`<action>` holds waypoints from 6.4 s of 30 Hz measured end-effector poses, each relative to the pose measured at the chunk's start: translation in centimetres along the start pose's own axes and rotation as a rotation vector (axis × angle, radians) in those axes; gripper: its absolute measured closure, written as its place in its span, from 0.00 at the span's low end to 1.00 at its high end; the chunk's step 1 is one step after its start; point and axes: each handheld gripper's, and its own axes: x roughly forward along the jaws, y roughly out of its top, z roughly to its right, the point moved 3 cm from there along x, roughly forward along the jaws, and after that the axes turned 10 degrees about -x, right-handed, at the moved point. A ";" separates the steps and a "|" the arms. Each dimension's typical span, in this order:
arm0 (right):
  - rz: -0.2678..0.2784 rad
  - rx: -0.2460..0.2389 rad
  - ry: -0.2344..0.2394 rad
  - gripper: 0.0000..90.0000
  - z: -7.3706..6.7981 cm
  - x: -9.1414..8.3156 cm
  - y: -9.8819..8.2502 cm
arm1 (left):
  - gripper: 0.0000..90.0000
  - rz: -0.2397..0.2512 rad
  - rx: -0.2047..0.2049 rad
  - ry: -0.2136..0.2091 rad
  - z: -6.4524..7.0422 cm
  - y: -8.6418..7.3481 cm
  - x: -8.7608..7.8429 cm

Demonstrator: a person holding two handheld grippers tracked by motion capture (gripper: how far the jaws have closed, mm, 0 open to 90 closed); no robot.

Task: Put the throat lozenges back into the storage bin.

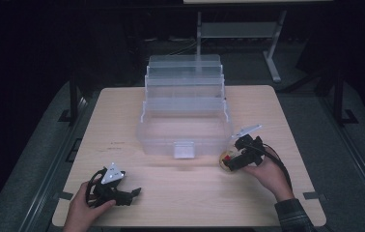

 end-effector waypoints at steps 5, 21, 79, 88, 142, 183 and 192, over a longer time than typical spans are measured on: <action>-0.021 0.000 -0.003 0.01 0.0 0.3 -0.1 | 0.12 0.000 0.000 0.000 0.0 0.0 0.0; -0.037 0.010 0.022 0.03 -0.5 1.8 -0.6 | 0.12 0.000 0.000 0.000 0.0 0.0 0.0; -0.068 0.017 0.073 0.22 -0.5 2.6 -1.3 | 0.12 0.000 0.000 0.000 0.0 0.0 0.0; -0.057 0.015 0.072 0.22 -0.5 1.7 -1.2 | 0.12 0.000 0.000 0.000 0.0 0.0 0.0; 0.023 0.001 0.041 0.22 1.2 -4.8 -0.1 | 0.12 0.000 0.000 0.000 0.0 0.0 0.0; 0.070 -0.022 0.020 0.22 2.9 -6.8 4.4 | 0.12 0.000 0.000 0.000 0.0 0.0 0.0; 0.070 -0.038 0.026 0.22 3.3 -6.7 5.6 | 0.12 0.000 0.002 0.001 0.0 0.0 0.0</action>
